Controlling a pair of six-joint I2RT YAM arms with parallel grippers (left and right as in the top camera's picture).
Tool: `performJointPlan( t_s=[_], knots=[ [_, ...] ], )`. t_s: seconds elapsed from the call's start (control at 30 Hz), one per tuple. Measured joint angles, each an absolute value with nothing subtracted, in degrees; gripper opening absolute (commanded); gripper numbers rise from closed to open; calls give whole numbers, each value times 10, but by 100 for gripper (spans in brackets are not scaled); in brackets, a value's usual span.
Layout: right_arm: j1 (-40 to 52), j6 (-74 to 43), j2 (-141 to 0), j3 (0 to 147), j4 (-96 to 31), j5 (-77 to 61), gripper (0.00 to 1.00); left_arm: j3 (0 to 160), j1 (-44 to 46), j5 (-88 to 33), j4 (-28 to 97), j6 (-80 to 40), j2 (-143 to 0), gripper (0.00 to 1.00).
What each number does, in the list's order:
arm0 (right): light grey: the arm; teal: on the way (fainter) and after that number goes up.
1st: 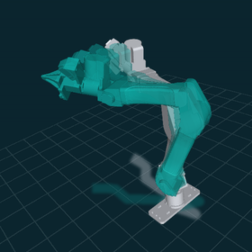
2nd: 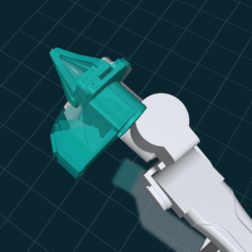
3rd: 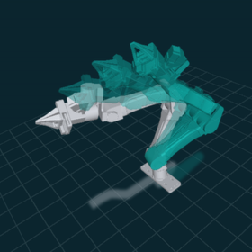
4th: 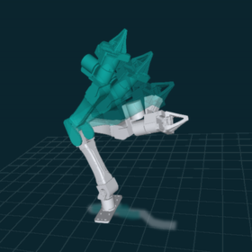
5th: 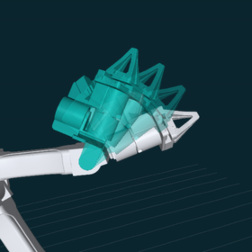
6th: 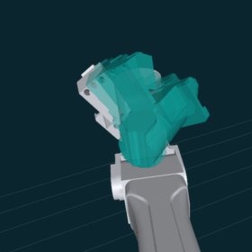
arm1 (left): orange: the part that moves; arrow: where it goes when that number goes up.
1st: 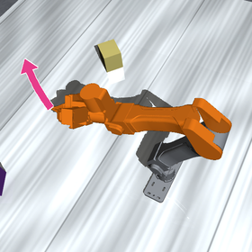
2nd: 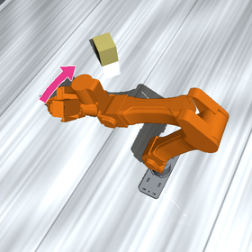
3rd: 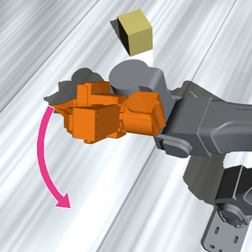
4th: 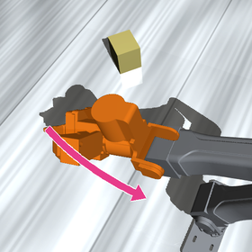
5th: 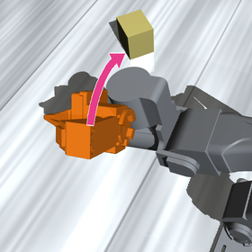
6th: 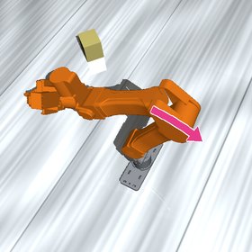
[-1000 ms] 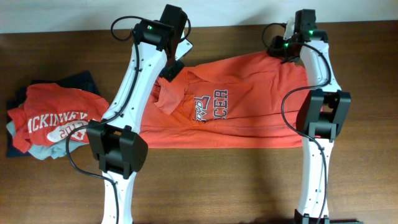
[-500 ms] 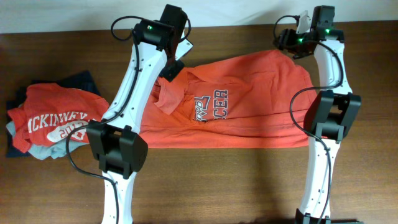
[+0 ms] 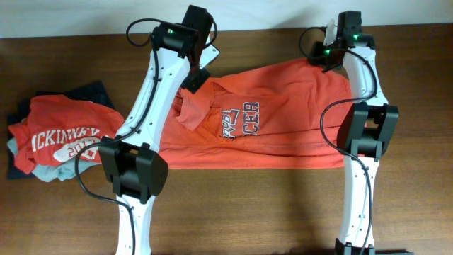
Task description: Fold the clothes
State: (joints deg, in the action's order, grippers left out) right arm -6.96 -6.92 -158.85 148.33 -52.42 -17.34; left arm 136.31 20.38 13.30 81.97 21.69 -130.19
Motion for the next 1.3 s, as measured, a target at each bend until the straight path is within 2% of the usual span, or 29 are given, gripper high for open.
performJointPlan(
  t_s=[0.1,0.4,0.5,0.67,1.0,1.07,1.13,1.3],
  knots=[
    [-75,-68,-1588,1487,-542,-173,10,1363,204,134,824,217,-1302,0],
    [-108,-63,-1526,1495,-626,-185,4,1386,204,163,853,217,-1302,0],
    [-111,-56,-1466,1506,-685,-187,4,1397,204,175,879,221,-1302,1],
    [-111,-39,-1444,1509,-821,-181,4,1397,203,155,924,246,-1298,1],
    [-111,-8,-1444,1509,-960,-143,5,1397,203,91,958,293,-1293,1],
    [-111,-4,-1444,1509,-970,-128,9,1397,203,79,963,299,-1293,1],
    [-111,1,-1444,1509,-970,-120,32,1397,203,74,965,305,-1293,5],
    [-111,3,-1444,1509,-970,-109,33,1397,200,66,965,309,-1293,14]
  ],
)
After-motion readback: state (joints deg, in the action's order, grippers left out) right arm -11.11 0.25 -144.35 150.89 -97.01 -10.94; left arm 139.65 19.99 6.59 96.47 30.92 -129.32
